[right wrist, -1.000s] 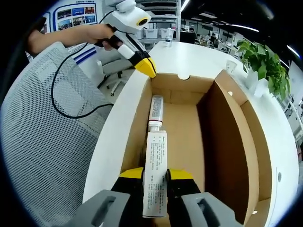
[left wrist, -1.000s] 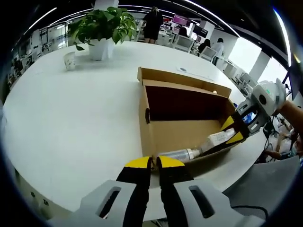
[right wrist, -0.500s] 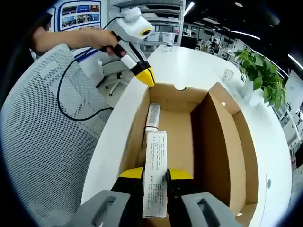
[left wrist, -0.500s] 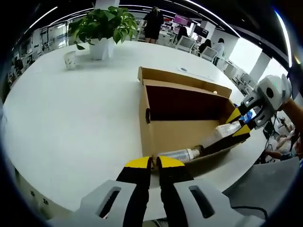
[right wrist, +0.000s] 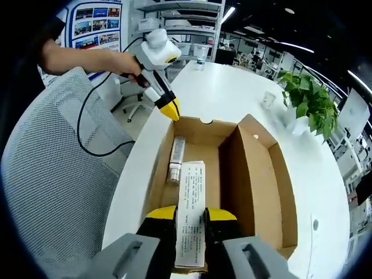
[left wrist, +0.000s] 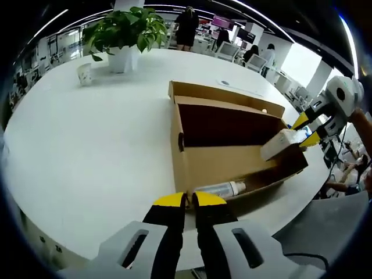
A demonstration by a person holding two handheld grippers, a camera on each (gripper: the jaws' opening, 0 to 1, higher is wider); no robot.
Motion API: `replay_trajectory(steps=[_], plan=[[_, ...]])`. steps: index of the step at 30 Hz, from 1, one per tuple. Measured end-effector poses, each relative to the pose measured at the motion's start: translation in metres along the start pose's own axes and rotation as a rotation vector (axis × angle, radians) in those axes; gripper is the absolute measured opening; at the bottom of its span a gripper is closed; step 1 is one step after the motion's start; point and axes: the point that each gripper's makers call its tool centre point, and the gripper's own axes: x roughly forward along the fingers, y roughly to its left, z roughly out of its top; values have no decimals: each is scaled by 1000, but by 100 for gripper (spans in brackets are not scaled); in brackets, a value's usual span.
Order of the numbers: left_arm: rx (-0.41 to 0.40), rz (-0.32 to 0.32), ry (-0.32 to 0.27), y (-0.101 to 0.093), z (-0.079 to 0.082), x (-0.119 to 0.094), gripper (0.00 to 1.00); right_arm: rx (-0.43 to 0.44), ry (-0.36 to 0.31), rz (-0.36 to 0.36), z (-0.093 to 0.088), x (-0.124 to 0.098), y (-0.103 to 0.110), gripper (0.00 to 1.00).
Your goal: Operate the shoe box by opening the lid, removing the specified soft item, and placing it in the target area until the item is outside and the box remains undamaged.
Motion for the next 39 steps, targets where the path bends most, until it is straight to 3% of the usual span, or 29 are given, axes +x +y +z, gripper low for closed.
replay_trajectory(steps=[14,24,39], plan=[[44,6,22,-1,0,1,4,-41,-2,-68,3,-44,-16,13],[53,1,19,-1,0,0,4,1,-74,-88,3,-82,-34,14],[55,-3,25,-2,0,0,4,-23,-46,-143,-24,-125,-64,13]])
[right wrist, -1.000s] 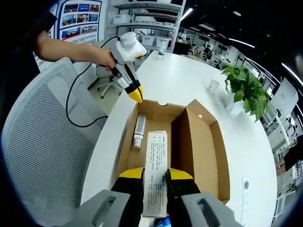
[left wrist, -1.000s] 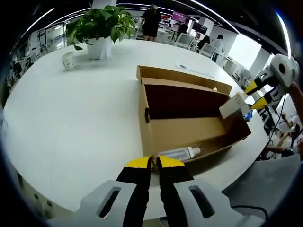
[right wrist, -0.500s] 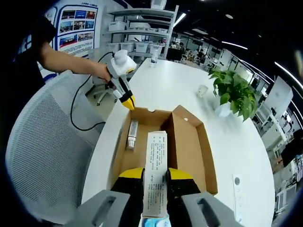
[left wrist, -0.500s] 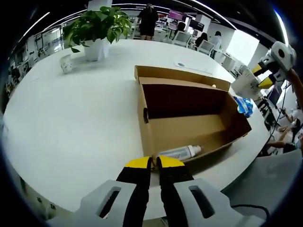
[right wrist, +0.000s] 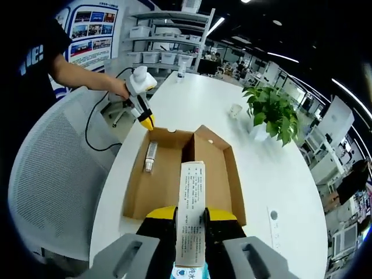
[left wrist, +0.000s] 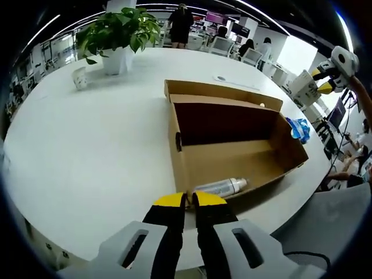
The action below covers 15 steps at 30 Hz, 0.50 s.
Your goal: Operate the shoe box by opening the lid, removing the specified soft item, and placing it in the target area until the item is outside and the box remains undamaged.
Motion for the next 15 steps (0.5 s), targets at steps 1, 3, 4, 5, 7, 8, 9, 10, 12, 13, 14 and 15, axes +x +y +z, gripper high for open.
replay_trajectory(steps=[1,3,4,5,7,8,9,10,12,13,14,15], plan=[[-2,0,-1,0,0,0,4,-2,5,-1,-3,-2,-1,13],[-4,-1,-2,0,0,0,4,-7,16,-3,-8,-6,-4,13],[-5,-1,-2,0,0,0,4,-7,18,-6,-10,-7,-5,13],[-5,0,-2,0,0,0,4,-6,21,-9,-13,-9,-6,13],[-5,1,-1,0,0,0,4,-7,27,-13,-17,-12,-9,13],[-5,1,-2,0,0,0,4,-7,31,-16,-20,-14,-11,13],[-6,1,-2,0,0,0,4,-6,36,-21,-23,-15,-13,13],[-7,2,-2,0,0,0,4,-6,39,-22,-24,-17,-13,13],[-7,2,-1,0,0,0,4,-6,43,-25,-29,-20,-13,13],[-7,3,-1,-1,0,0,4,-8,45,-26,-30,-21,-13,13],[-9,3,0,-1,0,0,4,-6,50,-27,-33,-23,-13,13],[-9,4,0,-1,0,0,4,-7,54,-28,-36,-24,-13,13]])
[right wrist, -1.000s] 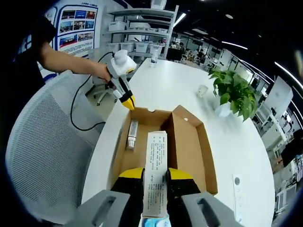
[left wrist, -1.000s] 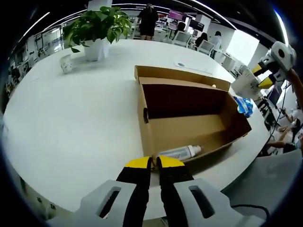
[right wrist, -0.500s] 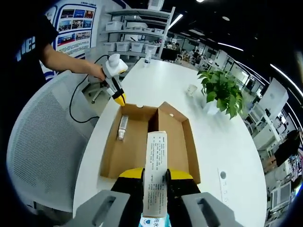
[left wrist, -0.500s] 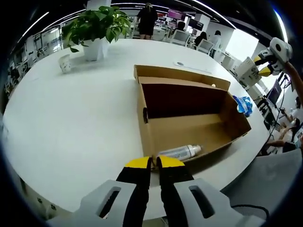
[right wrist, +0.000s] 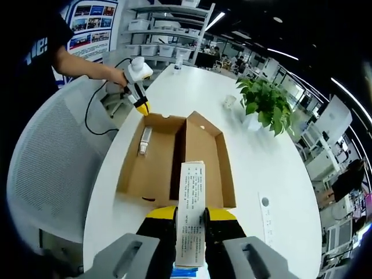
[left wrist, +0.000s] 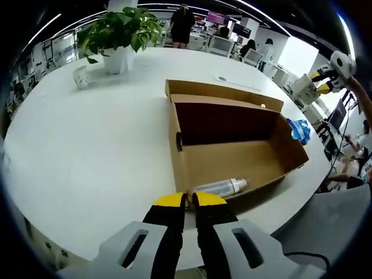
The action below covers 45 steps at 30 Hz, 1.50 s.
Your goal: Operate the shoe box by opening the lid, removing the specified soft item, and placing it in the target area until the item is outside and the box remains undamaged.
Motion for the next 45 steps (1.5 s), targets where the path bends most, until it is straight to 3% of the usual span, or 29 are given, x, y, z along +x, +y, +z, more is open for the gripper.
replay_trajectory(steps=[16,23,29,45], plan=[[-5,8,12,0,0,0,4,17,56,-22,-49,-18,-13,14],[-8,1,20,0,0,1,4,25,96,-40,-79,-19,-21,14],[-4,0,20,0,0,1,4,16,171,-21,-115,-19,-19,14],[-5,3,18,2,0,1,4,21,246,-23,-161,-16,-24,14]])
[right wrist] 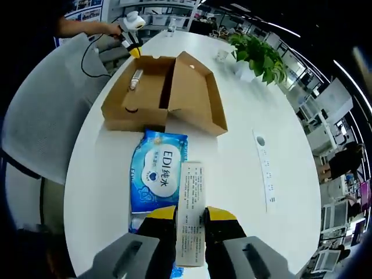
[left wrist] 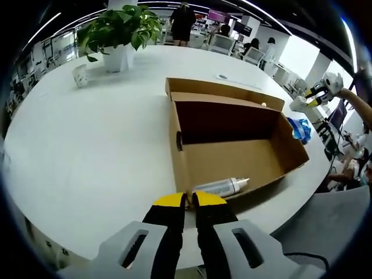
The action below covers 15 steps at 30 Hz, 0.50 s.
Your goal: Operate the shoe box by opening the lid, removing the specified soft item, and placing it in the target area until the item is outside and the box remains undamaged.
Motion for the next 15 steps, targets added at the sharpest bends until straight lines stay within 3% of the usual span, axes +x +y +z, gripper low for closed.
replay_trajectory(steps=[15], plan=[[8,4,3,-1,0,0,4,-21,73,16,-34,19,-2,14]])
